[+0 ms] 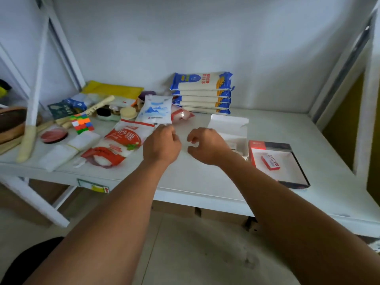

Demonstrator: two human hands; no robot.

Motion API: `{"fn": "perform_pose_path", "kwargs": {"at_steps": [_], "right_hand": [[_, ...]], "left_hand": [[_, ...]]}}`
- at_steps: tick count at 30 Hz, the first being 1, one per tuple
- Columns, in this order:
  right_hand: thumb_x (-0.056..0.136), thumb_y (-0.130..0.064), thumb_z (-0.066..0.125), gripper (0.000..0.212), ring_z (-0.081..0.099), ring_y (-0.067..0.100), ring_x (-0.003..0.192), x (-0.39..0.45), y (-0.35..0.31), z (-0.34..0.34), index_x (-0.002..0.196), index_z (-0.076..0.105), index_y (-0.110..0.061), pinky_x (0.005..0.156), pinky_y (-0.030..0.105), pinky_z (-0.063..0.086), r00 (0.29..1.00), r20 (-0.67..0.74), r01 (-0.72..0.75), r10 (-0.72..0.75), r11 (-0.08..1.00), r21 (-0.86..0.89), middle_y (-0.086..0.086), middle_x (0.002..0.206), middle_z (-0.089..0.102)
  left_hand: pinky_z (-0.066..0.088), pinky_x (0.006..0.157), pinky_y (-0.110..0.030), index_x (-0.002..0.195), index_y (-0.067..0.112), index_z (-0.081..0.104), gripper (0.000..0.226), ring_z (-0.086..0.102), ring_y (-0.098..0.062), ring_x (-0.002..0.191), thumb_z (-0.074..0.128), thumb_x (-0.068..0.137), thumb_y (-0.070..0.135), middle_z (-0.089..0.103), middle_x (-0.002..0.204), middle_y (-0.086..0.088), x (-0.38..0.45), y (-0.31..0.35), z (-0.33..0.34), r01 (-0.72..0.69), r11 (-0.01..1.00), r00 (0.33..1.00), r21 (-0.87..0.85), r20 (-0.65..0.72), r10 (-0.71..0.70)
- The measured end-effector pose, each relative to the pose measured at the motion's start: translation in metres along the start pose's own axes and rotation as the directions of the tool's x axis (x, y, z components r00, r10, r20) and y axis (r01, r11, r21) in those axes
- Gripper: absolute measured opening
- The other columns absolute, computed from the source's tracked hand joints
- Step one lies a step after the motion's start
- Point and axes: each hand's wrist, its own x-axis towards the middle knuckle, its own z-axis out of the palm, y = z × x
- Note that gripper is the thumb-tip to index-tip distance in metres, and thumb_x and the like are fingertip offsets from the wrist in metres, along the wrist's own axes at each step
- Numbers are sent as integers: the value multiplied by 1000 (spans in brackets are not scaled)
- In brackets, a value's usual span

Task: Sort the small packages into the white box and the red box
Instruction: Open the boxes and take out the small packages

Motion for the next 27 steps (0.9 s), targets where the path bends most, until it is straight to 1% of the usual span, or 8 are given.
{"fn": "perform_pose_path", "kwargs": {"at_steps": [2,5,9,15,20,23,25,27], "right_hand": [[76,-28,69,40,61,21,103,7,-13,18,114,65,-18,88,34,51,998,65,21,-19,999,-30,3,113,67],[76,-34,69,49,59,22,110,16,-27,40,122,61,-21,91,35,50,986,166,37,-24,997,-72,2,121,64],[79,-40,71,58,57,24,113,21,-37,60,130,55,-19,92,36,47,971,237,55,-32,994,-90,4,126,62],[85,-33,67,46,62,27,106,18,-42,80,127,57,-18,95,39,49,938,342,37,-50,998,46,7,119,66],[86,-32,68,40,61,26,99,17,-45,74,121,61,-14,85,33,48,961,263,88,-81,996,-17,8,111,67],[79,-37,69,37,63,26,94,19,-39,51,108,64,-15,74,31,46,984,154,105,-89,989,-102,7,101,68],[75,-41,70,41,61,23,93,18,-26,27,108,64,-17,74,31,49,998,52,47,-42,994,-99,3,101,67],[75,-43,74,48,59,20,94,10,-5,-4,114,62,-19,77,32,51,998,-9,-58,58,997,-48,0,105,65]], "left_hand": [[50,65,-32,101,14,63,16,59,-21,87,53,93,24,64,103,-6,0,-10,-5,19,1000,1000,6,-7,-19],[42,63,-31,100,13,63,15,56,-19,86,53,92,21,64,103,-5,1,-22,-11,47,999,999,3,3,-47],[38,66,-30,103,14,64,18,50,-15,84,52,93,21,64,106,-4,2,-34,-14,68,998,997,9,27,-68],[38,66,-29,103,14,65,19,49,-14,83,51,93,22,64,106,-4,0,-41,-11,83,996,996,7,23,-83],[41,66,-30,100,13,64,18,52,-16,83,51,93,22,64,103,-5,1,-38,-8,85,996,996,30,15,-85],[39,64,-30,99,11,64,17,52,-18,81,51,92,20,64,100,-7,1,-28,-4,63,998,998,12,-1,-63],[40,61,-30,97,10,63,16,55,-19,80,52,92,21,65,98,-8,1,-17,0,62,998,998,3,-26,-62],[43,61,-28,99,12,63,15,59,-20,82,54,93,23,65,98,-6,1,-1,6,61,998,998,-22,-34,-61]]}}
